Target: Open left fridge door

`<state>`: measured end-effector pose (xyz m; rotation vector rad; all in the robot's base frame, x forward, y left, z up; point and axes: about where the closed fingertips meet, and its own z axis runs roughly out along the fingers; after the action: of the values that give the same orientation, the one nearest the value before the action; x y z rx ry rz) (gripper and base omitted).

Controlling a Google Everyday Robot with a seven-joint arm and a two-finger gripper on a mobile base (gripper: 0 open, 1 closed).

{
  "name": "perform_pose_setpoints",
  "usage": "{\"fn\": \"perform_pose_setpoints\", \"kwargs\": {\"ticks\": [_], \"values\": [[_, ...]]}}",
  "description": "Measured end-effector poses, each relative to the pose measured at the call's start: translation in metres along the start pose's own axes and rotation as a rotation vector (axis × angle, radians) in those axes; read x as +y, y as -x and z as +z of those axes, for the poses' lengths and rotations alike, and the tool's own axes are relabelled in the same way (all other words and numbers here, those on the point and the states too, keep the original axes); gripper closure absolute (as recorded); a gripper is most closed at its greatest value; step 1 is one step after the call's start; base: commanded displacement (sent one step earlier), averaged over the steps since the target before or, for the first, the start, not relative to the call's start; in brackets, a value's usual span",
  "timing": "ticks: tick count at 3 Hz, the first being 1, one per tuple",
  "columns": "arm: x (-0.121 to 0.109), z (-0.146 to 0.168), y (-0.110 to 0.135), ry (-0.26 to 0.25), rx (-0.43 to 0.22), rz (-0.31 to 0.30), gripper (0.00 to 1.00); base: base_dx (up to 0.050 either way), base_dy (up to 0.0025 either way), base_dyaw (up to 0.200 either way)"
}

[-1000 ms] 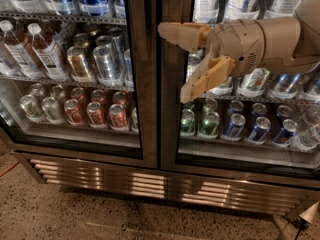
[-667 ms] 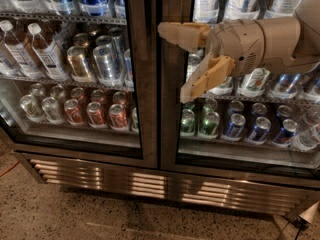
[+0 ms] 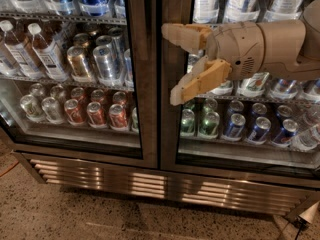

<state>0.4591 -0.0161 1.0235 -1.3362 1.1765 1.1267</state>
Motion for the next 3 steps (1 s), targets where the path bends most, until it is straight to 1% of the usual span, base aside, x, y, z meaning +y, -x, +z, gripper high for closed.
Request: {"fn": "perform_pose_setpoints", "kwargs": {"ticks": [1,2,3], "values": [[0.000,0.001,0.000,0.002,-0.002,0.001,0.00,0.000,0.00000,0.000],[-0.005,0.026,0.014,0.013,0.006,-0.002,0.00,0.000,0.00000,0.000],[-0.011,0.061,0.025,0.022,0.037,-0.013,0.00,0.000,0.00000,0.000]]}}
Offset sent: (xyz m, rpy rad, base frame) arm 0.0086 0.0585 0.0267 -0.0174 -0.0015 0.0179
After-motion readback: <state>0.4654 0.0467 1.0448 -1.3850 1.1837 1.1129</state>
